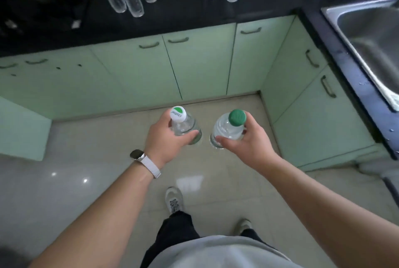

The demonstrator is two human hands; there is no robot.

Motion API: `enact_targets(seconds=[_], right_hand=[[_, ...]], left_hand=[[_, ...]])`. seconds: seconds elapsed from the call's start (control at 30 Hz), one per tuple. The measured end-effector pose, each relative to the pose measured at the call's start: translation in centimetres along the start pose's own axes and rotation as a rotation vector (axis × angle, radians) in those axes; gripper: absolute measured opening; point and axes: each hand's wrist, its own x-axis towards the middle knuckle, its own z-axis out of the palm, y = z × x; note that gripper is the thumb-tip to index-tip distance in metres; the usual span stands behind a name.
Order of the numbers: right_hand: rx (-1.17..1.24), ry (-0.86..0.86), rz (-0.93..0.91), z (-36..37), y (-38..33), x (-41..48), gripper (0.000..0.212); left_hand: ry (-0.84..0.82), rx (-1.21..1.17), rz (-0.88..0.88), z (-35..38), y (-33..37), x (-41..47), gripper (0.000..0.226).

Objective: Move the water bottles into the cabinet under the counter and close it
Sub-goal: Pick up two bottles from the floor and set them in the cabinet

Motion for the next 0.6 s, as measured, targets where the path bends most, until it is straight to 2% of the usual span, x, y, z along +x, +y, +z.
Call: enact_targets(seconds=[0.23,0.4,0.6], right_hand=[[0.007,-0.116,-0.118,6.2,-6.4,2.4,0.049],[-0.050,-0.184,-0.116,12.8,-11.2,4.1,0.045],[-0.077,-0.251,-0.134,21.3,-17.9,6.5,0.042]], left_hand=[[0.230,-0.234,-0.083,-7.7,-3.5,0.1,0.049],[0.304,-0.281,-0.047,-14.7,-7.1,2.0,0.051],[0.319,-0.299,-0.037,-23.1,-12.1,4.8,0.050]])
